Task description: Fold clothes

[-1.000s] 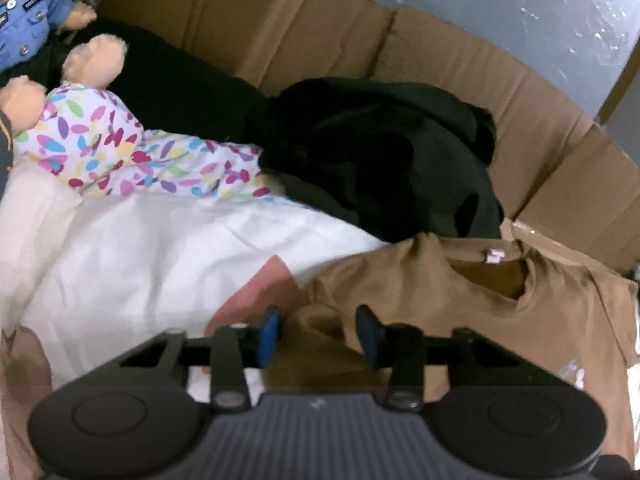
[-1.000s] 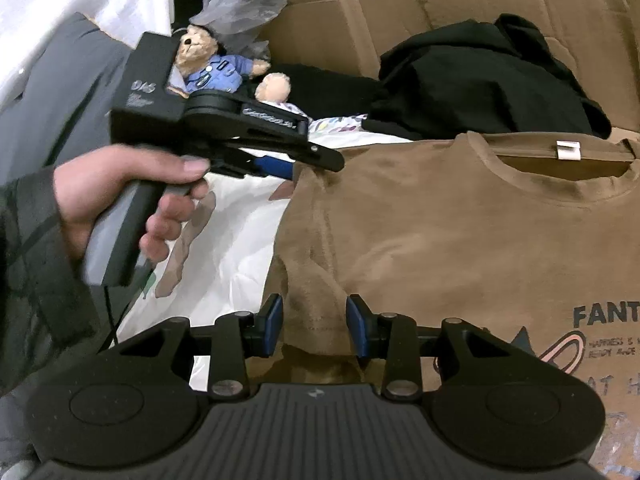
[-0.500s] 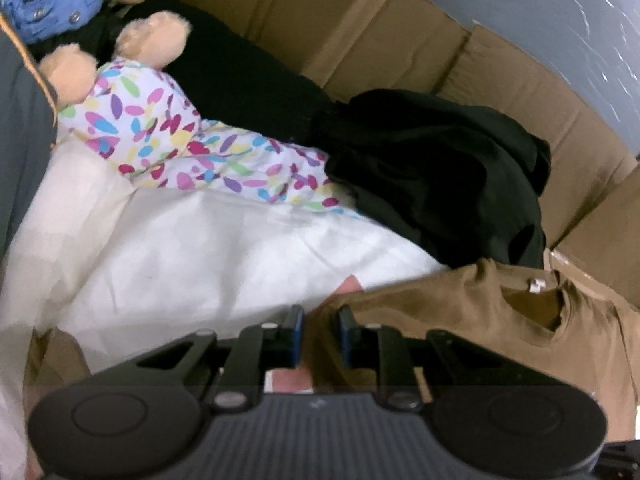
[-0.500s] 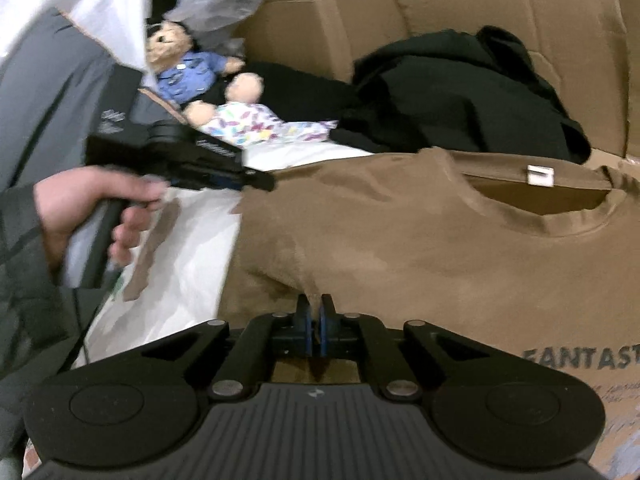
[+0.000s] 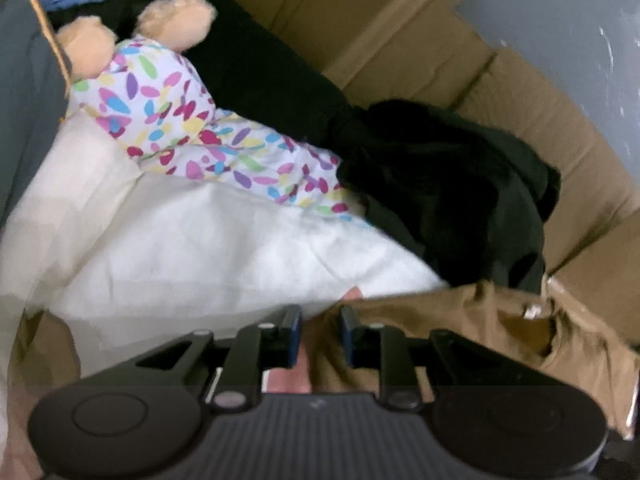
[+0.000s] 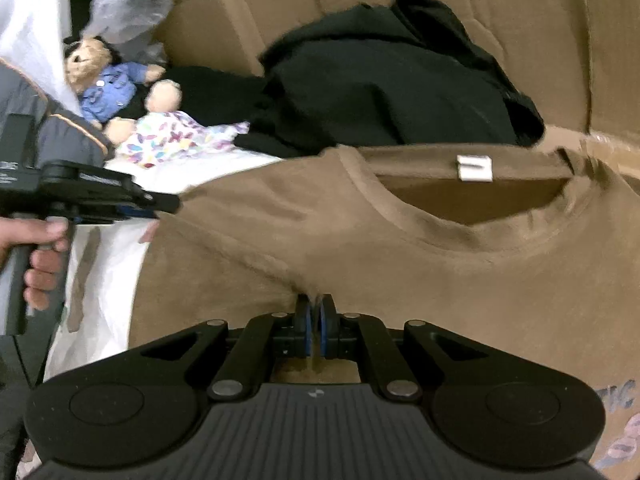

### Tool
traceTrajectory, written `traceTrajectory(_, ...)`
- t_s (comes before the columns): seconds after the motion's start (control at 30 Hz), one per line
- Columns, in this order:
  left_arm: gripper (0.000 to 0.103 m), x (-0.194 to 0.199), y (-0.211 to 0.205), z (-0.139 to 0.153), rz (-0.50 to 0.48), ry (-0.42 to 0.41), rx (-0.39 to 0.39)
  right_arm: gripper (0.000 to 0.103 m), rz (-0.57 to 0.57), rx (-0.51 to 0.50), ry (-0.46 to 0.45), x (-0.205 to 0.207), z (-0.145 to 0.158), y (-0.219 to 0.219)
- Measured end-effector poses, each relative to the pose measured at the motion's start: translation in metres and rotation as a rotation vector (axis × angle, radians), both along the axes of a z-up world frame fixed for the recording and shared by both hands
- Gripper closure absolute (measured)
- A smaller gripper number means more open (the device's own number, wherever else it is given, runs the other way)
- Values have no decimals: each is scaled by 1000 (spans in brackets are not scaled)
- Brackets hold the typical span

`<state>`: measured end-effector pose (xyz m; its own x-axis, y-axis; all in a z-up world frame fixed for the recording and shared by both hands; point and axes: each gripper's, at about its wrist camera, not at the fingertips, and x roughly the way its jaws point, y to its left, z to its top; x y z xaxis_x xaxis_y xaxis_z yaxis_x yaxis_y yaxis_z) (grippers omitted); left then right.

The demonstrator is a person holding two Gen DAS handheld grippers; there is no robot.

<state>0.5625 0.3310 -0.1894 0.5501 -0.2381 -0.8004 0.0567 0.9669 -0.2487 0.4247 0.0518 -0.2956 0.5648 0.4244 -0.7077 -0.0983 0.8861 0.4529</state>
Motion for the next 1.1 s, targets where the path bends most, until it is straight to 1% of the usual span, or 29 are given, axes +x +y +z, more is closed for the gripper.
traceTrajectory(0.03,60,-2,-2,6,-4,-24,26,84,-10,4,0,-2,0,-3)
traceTrajectory(0.07,59,-3,-4,8,-9,-33,34,66,-15,8,-2,-3,0,-5)
traceTrajectory(0.1,59,-3,-5,10,-14,-36,36,53,-30,22,-9,-6,-1,-9)
traceTrajectory(0.17,59,-4,-7,14,-24,-44,40,51,-57,72,-23,-12,-3,-15)
traceTrajectory(0.27,60,-7,-13,17,-62,-45,51,51,-49,96,-21,-11,-4,-15)
traceTrajectory(0.33,61,-6,-17,16,-78,-30,64,51,-26,110,-19,-9,-5,-10)
traceTrajectory(0.37,63,-6,-17,13,-82,-19,66,51,-23,111,-11,-6,-7,-8)
traceTrajectory(0.43,75,-4,-17,7,-86,2,72,51,-19,113,3,0,-10,-4)
traceTrajectory(0.57,80,-1,-13,-4,-89,9,76,53,-51,137,14,8,-17,-8)
traceTrajectory(0.63,81,0,-11,-6,-85,6,76,59,-43,131,10,14,-18,-7)
traceTrajectory(0.67,81,1,-10,-7,-83,6,76,72,-36,129,10,15,-19,-6)
traceTrajectory(0.7,82,1,-10,-8,-82,6,78,89,-12,123,15,19,-20,-3)
traceTrajectory(0.77,84,3,-10,-9,-82,1,85,99,-1,114,16,19,-22,-2)
traceTrajectory(0.83,87,4,-11,-10,-82,-16,102,100,-3,86,14,16,-23,-1)
traceTrajectory(0.9,87,6,-13,-11,-83,-35,123,101,-12,79,15,11,-24,-4)
traceTrajectory(0.93,88,7,-16,-11,-87,-49,145,101,-20,79,21,6,-26,-5)
traceTrajectory(0.97,93,7,-18,-10,-78,-67,176,101,-24,85,30,4,-29,-6)
traceTrajectory(1.0,94,7,-20,-8,-64,-84,210,100,-24,86,33,3,-29,-7)
traceTrajectory(1.03,90,5,-18,-6,-50,-93,199,100,-29,85,40,2,-30,-8)
traceTrajectory(1.07,86,4,-16,-3,-37,-98,172,98,-37,87,47,1,-30,-10)
traceTrajectory(1.1,79,0,-14,0,-34,-105,137,93,-61,109,51,-1,-28,-16)
